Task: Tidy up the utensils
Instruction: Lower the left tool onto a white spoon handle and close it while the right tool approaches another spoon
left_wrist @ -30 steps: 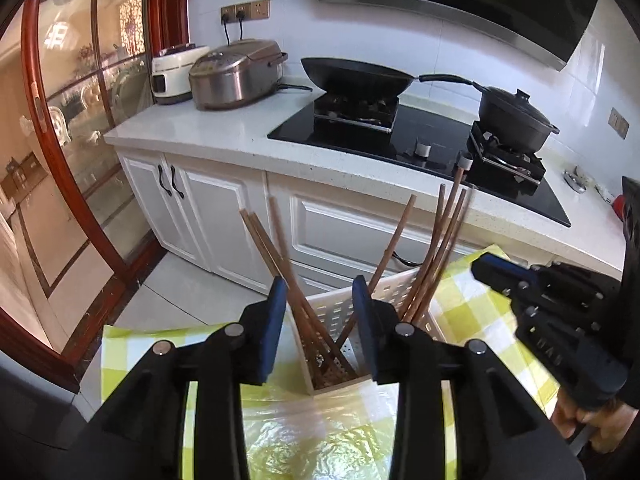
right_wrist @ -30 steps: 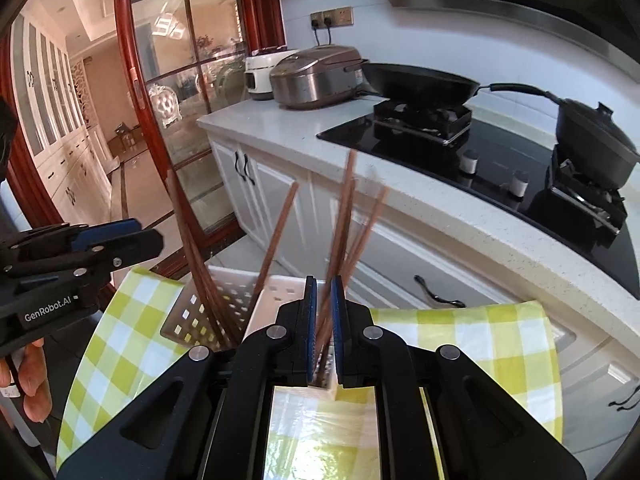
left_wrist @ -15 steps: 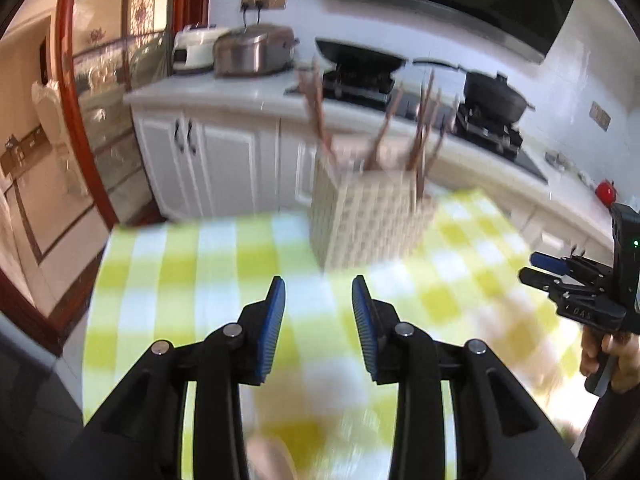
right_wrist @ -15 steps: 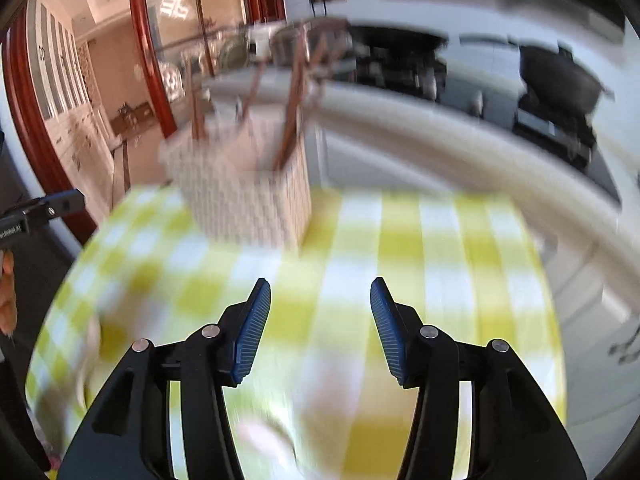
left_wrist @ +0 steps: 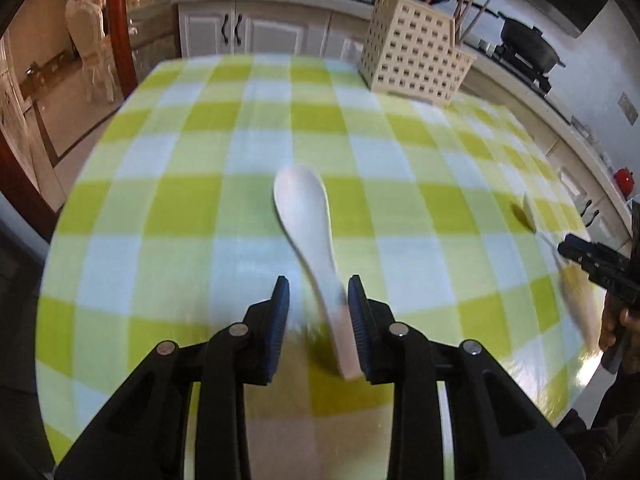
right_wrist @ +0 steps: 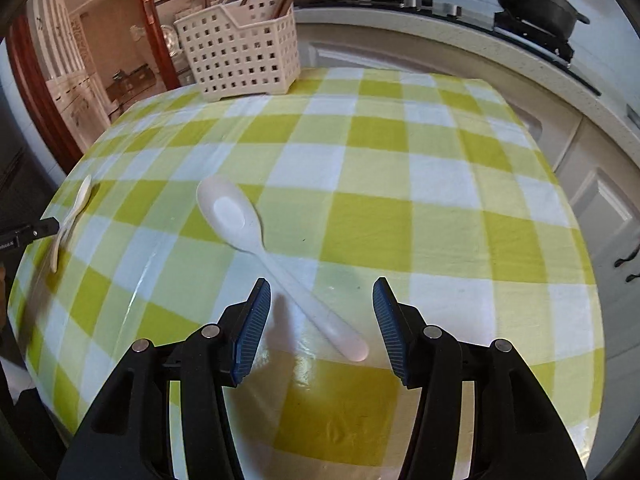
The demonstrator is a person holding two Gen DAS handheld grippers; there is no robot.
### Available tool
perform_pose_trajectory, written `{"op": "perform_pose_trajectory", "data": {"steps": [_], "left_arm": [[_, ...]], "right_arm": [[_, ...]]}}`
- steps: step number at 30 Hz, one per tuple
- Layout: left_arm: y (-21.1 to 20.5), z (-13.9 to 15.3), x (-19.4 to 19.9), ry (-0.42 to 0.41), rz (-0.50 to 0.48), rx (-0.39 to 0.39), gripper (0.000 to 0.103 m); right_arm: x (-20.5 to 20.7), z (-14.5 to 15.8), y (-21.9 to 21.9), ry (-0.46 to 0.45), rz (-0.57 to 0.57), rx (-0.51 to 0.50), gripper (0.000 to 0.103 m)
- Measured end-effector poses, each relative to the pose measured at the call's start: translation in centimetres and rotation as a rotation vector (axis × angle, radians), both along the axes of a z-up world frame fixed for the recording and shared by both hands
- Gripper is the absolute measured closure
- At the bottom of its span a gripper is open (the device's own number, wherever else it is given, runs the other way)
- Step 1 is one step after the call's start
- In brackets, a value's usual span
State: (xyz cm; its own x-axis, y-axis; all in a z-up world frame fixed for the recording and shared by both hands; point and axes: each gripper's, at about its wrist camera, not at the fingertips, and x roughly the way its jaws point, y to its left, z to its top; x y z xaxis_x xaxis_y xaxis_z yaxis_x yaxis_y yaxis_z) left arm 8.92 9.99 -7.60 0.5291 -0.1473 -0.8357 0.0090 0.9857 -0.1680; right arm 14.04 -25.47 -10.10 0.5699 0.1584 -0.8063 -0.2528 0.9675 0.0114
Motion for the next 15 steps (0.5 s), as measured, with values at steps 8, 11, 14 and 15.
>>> {"op": "perform_pose_trajectory", "data": {"steps": [8,11,14,15], "left_arm": [[-2.9,-0.8,0.1,-0.005,-0.041,0.118,0.088],[-3.3,-0.8,0.9,-0.011,-0.058,0.140,0.094],[-4.3,-0.8,2.0,-0.022,-0.095,0.166,0.096],[-4.7,-0.7,2.4,-0.025,-0.110,0.170,0.096]], "right_arm": [[-0.2,-0.5,0.9,-0.041,0.027,-0.038,0.047],[-0.3,-0.5,1.3,-0.041,0.052,-0.037,0.050],[-0.5,-0.4,1.8,-0.032,0.068,-0.035,0.064],[-0.6,-0.4,2.0,-0.032,0.072,-0.035,0.069]]}}
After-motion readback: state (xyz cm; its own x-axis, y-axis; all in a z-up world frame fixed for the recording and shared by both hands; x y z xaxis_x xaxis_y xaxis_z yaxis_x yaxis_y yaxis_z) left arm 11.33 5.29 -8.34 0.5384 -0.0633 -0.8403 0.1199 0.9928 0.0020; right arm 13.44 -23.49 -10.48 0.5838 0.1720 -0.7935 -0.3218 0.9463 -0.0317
